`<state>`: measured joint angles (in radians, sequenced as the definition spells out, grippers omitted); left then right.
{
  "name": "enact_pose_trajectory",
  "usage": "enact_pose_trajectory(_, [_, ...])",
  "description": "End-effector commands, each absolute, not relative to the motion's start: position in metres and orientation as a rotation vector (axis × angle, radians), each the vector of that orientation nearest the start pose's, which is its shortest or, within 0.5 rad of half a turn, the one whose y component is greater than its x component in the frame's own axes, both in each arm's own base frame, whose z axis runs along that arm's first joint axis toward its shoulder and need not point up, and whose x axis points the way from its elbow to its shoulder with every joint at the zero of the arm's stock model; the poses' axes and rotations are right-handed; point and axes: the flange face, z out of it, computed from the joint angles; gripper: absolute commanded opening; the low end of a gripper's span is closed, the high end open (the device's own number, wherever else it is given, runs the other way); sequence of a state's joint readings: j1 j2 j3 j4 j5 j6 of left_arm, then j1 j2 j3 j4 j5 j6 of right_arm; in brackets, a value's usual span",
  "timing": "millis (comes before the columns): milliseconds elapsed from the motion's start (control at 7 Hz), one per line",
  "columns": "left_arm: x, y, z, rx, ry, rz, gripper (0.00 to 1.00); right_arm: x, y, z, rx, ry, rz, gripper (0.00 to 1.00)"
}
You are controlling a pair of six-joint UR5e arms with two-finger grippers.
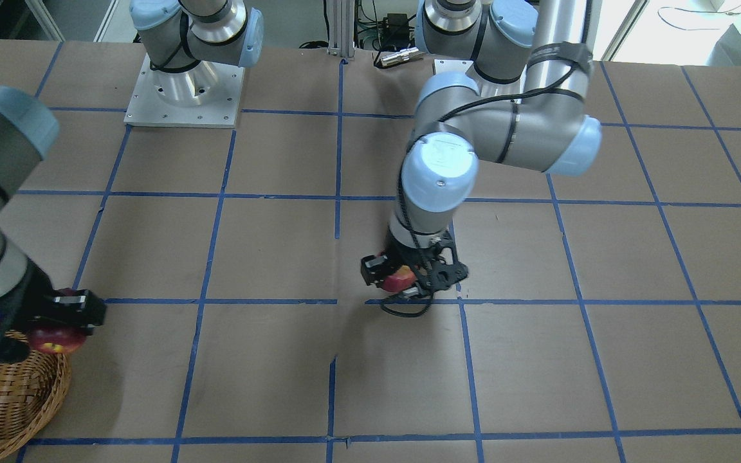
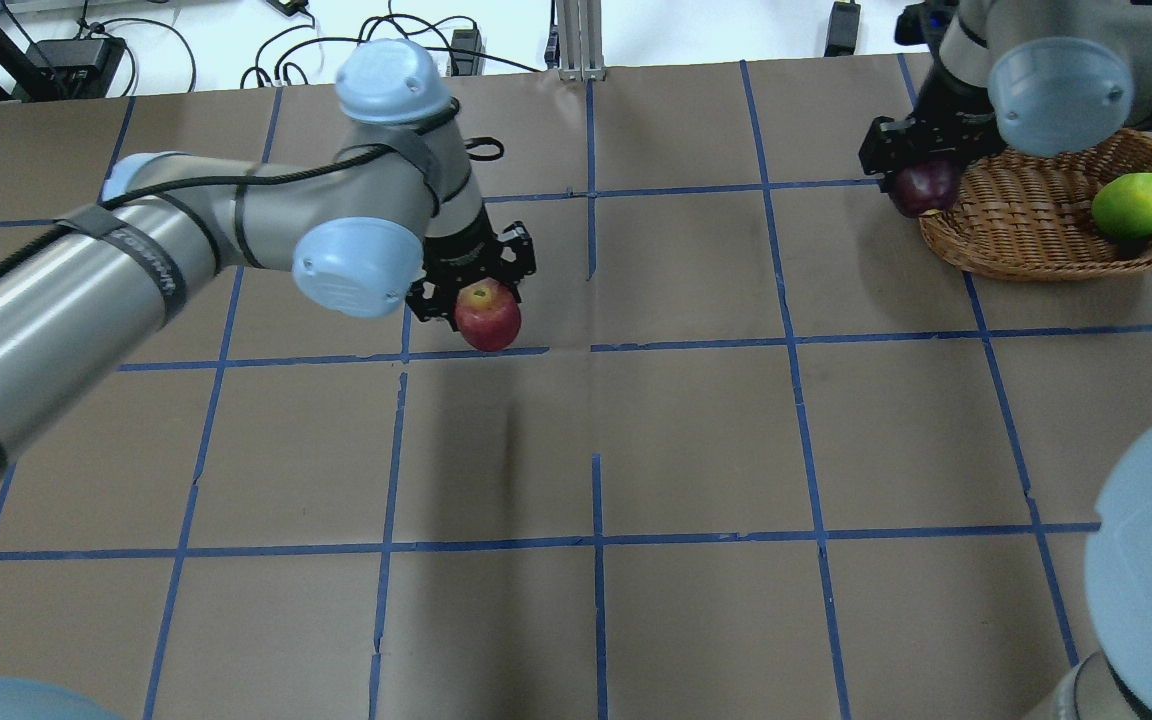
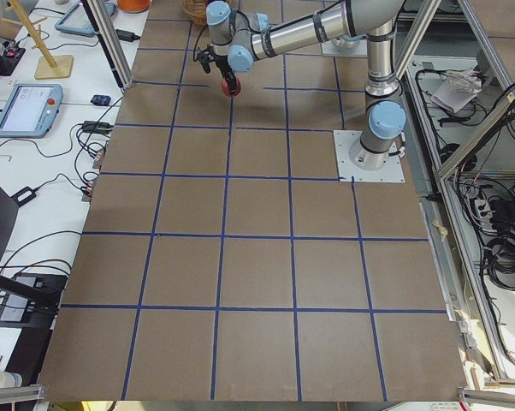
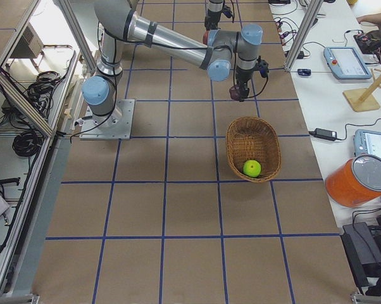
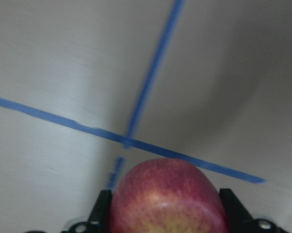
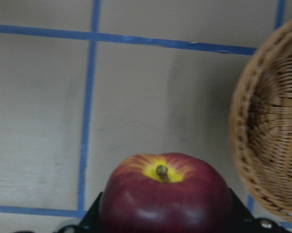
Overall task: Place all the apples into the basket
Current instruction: 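Carry purple apple to basket with right while left carries red apple to center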
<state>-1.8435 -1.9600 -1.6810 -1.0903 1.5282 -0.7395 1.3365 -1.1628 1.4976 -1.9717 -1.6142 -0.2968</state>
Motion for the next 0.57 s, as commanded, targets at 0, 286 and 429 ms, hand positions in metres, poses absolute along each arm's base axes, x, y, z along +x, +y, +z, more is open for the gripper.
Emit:
enact_pose_trajectory(0, [-0.364, -0.522, 0.231, -0.853, 3.090, -0.028, 0.37, -0.132, -0.668, 0.294, -0.142, 3.258, -0.102, 0.00])
enact_pose_trajectory(286, [-0.368, -0.531, 0.216, -0.830, 3.098, -0.057, 0.93, -0.206, -0.677, 0.228, -0.129, 3.277, -0.143, 0.06])
enact_pose_trajectory(429, [-0.364, -0.539, 0.228, -0.793, 3.123, -0.098, 0.94, -0.210, -0.680, 0.220, -0.126, 3.278, -0.156, 0.32])
